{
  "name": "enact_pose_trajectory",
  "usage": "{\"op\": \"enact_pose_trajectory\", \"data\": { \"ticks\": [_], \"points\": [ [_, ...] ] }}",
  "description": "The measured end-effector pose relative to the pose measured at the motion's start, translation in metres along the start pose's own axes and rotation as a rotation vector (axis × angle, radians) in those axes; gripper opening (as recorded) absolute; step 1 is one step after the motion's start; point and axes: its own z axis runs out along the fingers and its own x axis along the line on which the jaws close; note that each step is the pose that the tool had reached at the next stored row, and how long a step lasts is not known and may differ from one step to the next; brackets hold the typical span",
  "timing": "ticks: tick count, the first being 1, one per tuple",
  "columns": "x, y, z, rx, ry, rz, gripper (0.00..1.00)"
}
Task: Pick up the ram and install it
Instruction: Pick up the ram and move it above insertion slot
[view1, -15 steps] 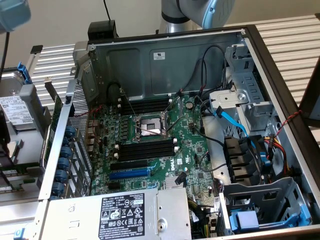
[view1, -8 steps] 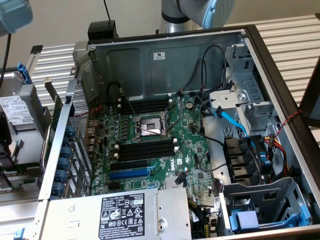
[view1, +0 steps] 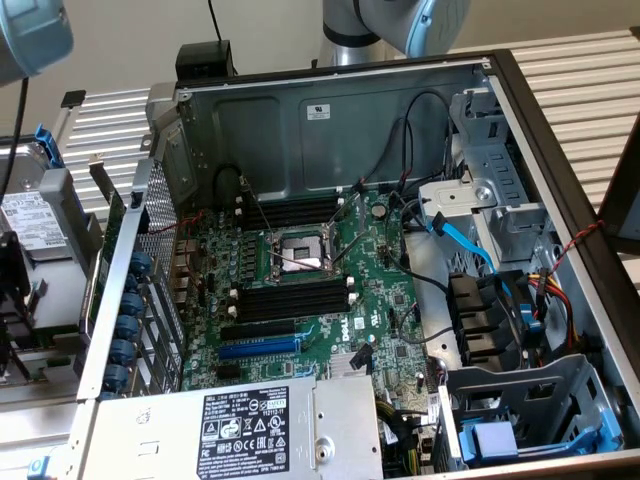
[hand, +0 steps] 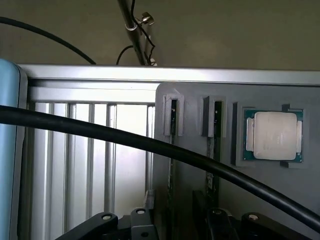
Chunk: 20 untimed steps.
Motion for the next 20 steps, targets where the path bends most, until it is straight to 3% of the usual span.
{"op": "enact_pose_trajectory", "data": {
  "ticks": [13, 15, 20],
  "points": [
    [0.0001, -0.0006, 0.0056, 0.0009, 0.0, 0.0, 0.42],
    [0.0001, -0.0006, 0.0058, 0.0009, 0.0, 0.0, 0.33],
    [-0.0003, -0.0007, 0.0065, 0.0012, -0.0001, 0.0, 0.33]
  ]
}}
